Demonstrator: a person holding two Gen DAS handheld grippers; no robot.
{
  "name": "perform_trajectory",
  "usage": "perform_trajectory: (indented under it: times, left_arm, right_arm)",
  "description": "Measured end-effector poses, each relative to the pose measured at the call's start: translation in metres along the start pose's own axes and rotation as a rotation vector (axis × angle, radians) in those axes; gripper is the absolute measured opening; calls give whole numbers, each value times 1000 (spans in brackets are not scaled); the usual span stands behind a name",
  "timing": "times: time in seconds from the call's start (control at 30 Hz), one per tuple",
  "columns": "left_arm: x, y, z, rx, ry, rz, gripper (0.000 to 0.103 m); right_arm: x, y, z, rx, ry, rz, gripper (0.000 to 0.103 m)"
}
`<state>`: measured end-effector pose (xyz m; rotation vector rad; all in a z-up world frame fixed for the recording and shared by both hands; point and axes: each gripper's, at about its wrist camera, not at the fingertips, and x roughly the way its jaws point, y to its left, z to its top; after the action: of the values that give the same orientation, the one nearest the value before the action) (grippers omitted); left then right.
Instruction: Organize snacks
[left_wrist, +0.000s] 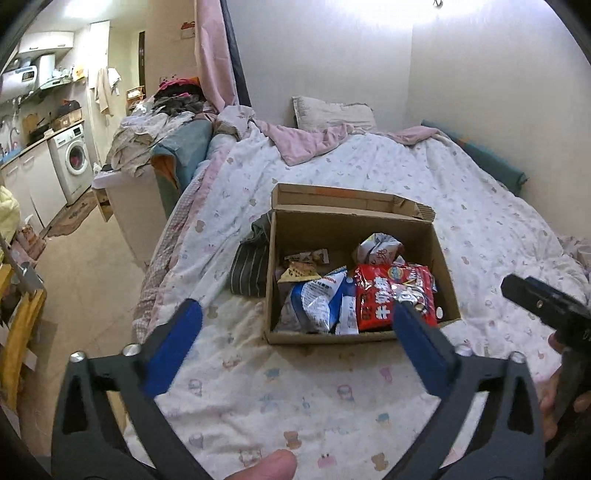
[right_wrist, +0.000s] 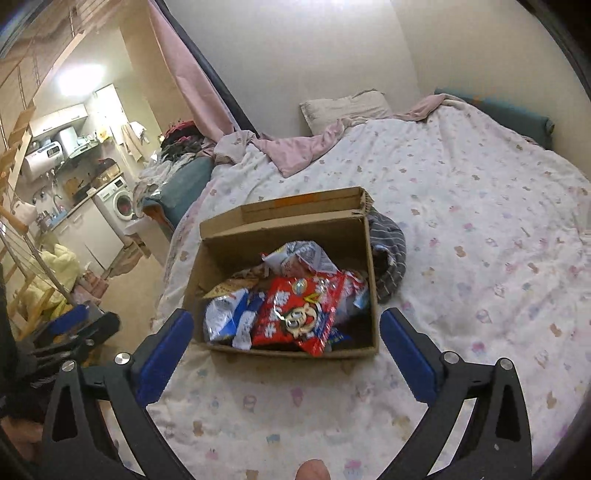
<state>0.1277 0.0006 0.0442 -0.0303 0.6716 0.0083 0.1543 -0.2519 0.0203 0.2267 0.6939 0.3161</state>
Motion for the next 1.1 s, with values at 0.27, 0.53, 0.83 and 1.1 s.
perform_trajectory:
  times: [0.27, 0.53, 0.83, 1.1]
  left_arm:
    - [-19, 6, -25, -34, -17, 19, 103]
    - [-12, 2, -38, -34, -31, 52, 103]
    - [-5, -8, -48, 1, 8, 33, 103]
    - [-5, -10, -49, 5, 9, 32, 103]
  right_arm:
    - [-14, 8, -30, -53, -29, -56, 103]
    - [1, 13, -53, -79, -1, -99, 103]
    - [1, 15, -52, -98, -29, -125, 103]
    - [1, 13, -50, -91, -30, -125, 103]
